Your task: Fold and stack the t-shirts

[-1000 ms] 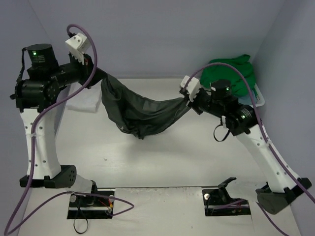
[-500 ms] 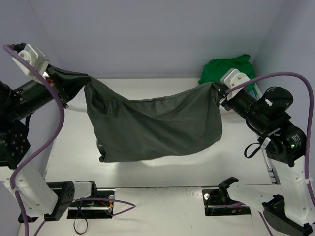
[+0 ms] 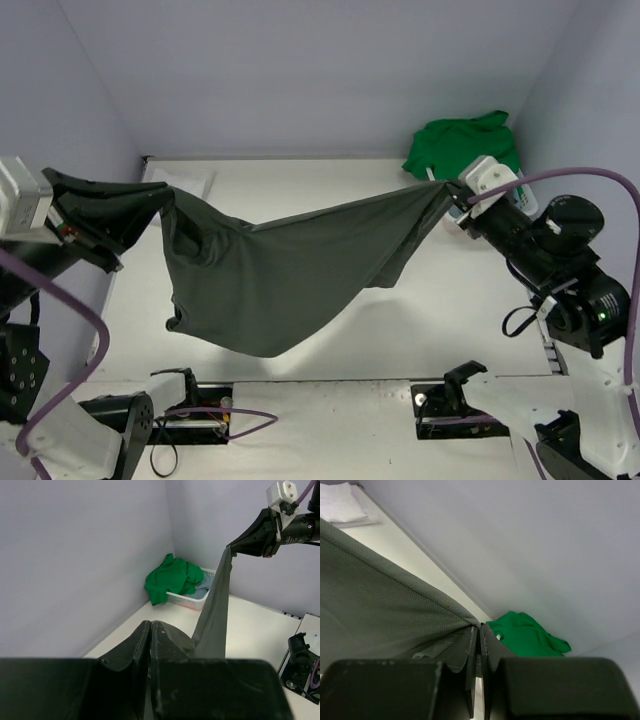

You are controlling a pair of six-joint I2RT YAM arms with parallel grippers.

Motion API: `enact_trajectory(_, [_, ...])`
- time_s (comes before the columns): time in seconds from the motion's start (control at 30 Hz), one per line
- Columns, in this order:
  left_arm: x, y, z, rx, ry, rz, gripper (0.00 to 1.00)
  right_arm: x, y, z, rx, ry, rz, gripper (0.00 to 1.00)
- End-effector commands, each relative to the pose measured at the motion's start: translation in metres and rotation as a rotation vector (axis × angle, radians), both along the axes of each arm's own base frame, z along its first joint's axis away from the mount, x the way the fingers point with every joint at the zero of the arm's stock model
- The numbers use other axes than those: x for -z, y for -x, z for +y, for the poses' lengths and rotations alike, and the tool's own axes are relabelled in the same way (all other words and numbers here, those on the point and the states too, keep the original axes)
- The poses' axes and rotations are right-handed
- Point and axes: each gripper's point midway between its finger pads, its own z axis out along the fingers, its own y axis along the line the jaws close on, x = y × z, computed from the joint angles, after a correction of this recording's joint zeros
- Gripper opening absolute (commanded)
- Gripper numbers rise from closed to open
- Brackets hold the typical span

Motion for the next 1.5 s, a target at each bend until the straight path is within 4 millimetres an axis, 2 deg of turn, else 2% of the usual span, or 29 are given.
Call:
enact_trajectory(0.0, [-0.024, 0.023, -0.004, 0.01, -0.005, -0.129, 0.0, -0.038, 0.015, -0.011, 0.013, -0.073, -0.119, 0.0])
enact_trajectory(0.13, [-0.029, 0.048, -0.008, 0.01, 0.003, -0.173, 0.0, -0.042, 0.027, -0.016, 0.009, -0.109, -0.129, 0.0])
enact_trajectory(0.23, [-0.022, 0.055, -0.011, 0.011, 0.003, -0.16, 0.0, -0.039, 0.031, -0.016, -0.002, -0.118, -0.124, 0.0])
enact_trajectory(0.3, [-0.013, 0.047, -0.008, -0.008, -0.005, -0.134, 0.0, -0.026, 0.025, -0.013, -0.003, -0.098, -0.098, 0.0])
enact_trajectory(0.4, [0.001, 0.024, 0.0, -0.039, -0.025, -0.08, 0.0, -0.01, 0.017, -0.009, -0.006, -0.063, -0.073, 0.0])
enact_trajectory(0.47, [0.016, -0.006, 0.008, -0.061, -0.032, -0.016, 0.0, 0.0, 0.011, -0.005, -0.009, -0.041, -0.06, 0.0])
enact_trajectory(0.5, [0.021, -0.021, 0.012, -0.071, -0.042, -0.006, 0.0, 0.013, 0.001, 0.0, -0.012, -0.023, -0.036, 0.0])
enact_trajectory(0.57, [0.044, -0.058, 0.021, -0.091, -0.054, 0.075, 0.0, 0.028, -0.013, 0.002, 0.003, 0.015, -0.024, 0.0])
enact_trajectory(0.6, [0.053, -0.088, 0.031, -0.131, -0.058, 0.109, 0.0, 0.053, -0.03, 0.007, 0.012, 0.053, 0.026, 0.0])
enact_trajectory(0.63, [0.063, -0.107, 0.038, -0.152, -0.085, 0.117, 0.0, 0.058, -0.041, 0.01, 0.019, 0.065, 0.016, 0.0])
enact_trajectory(0.67, [0.077, -0.128, 0.044, -0.164, -0.095, 0.158, 0.0, 0.075, -0.058, 0.012, 0.035, 0.108, 0.036, 0.0])
enact_trajectory(0.7, [0.095, -0.162, 0.053, -0.182, -0.098, 0.225, 0.0, 0.086, -0.067, 0.014, 0.037, 0.129, 0.05, 0.0])
enact_trajectory(0.77, [0.114, -0.197, 0.062, -0.193, -0.125, 0.266, 0.0, 0.116, -0.095, 0.021, 0.039, 0.161, 0.091, 0.0])
enact_trajectory(0.8, [0.138, -0.23, 0.071, -0.21, -0.132, 0.333, 0.0, 0.117, -0.109, 0.018, 0.04, 0.149, 0.079, 0.0])
enact_trajectory(0.83, [0.148, -0.247, 0.076, -0.224, -0.146, 0.347, 0.0, 0.125, -0.12, 0.015, 0.041, 0.147, 0.097, 0.0])
enact_trajectory(0.87, [0.156, -0.265, 0.081, -0.238, -0.155, 0.352, 0.0, 0.144, -0.139, 0.016, 0.036, 0.146, 0.146, 0.0])
enact_trajectory(0.9, [0.184, -0.294, 0.087, -0.246, -0.166, 0.412, 0.0, 0.149, -0.154, 0.004, 0.038, 0.112, 0.169, 0.0])
enact_trajectory(0.93, [0.195, -0.31, 0.093, -0.273, -0.183, 0.426, 0.0, 0.146, -0.168, -0.001, 0.041, 0.095, 0.175, 0.0])
enact_trajectory(0.97, [0.208, -0.323, 0.091, -0.267, -0.192, 0.448, 0.0, 0.171, -0.187, -0.004, 0.042, 0.092, 0.241, 0.0])
enact_trajectory(1.0, [0.232, -0.345, 0.093, -0.259, -0.202, 0.493, 0.0, 0.177, -0.197, -0.015, 0.053, 0.073, 0.261, 0.0])
enact_trajectory(1.03, [0.243, -0.354, 0.088, -0.259, -0.214, 0.519, 0.0, 0.188, -0.214, -0.018, 0.064, 0.07, 0.272, 0.0])
enact_trajectory(1.07, [0.254, -0.364, 0.091, -0.263, -0.218, 0.542, 0.0, 0.193, -0.221, -0.022, 0.074, 0.07, 0.277, 0.0])
enact_trajectory(1.1, [0.267, -0.376, 0.083, -0.247, -0.226, 0.563, 0.0, 0.194, -0.227, -0.024, 0.082, 0.069, 0.27, 0.0])
enact_trajectory(1.17, [0.274, -0.386, 0.078, -0.254, -0.239, 0.566, 0.0, 0.202, -0.236, -0.026, 0.094, 0.072, 0.279, 0.0])
enact_trajectory(1.27, [0.262, -0.388, 0.061, -0.249, -0.235, 0.522, 0.0, 0.193, -0.239, -0.033, 0.121, 0.036, 0.277, 0.0])
enact_trajectory(1.33, [0.241, -0.377, 0.046, -0.228, -0.226, 0.483, 0.0, 0.188, -0.231, -0.027, 0.092, 0.018, 0.287, 0.0])
enact_trajectory(1.4, [0.221, -0.36, 0.042, -0.217, -0.208, 0.465, 0.0, 0.184, -0.22, -0.022, 0.062, 0.004, 0.311, 0.0])
enact_trajectory(1.43, [0.221, -0.349, 0.021, -0.168, -0.214, 0.468, 0.0, 0.181, -0.216, -0.02, 0.052, -0.002, 0.307, 0.0])
enact_trajectory(1.47, [0.209, -0.336, 0.018, -0.16, -0.214, 0.451, 0.0, 0.179, -0.205, -0.015, 0.039, -0.007, 0.321, 0.0])
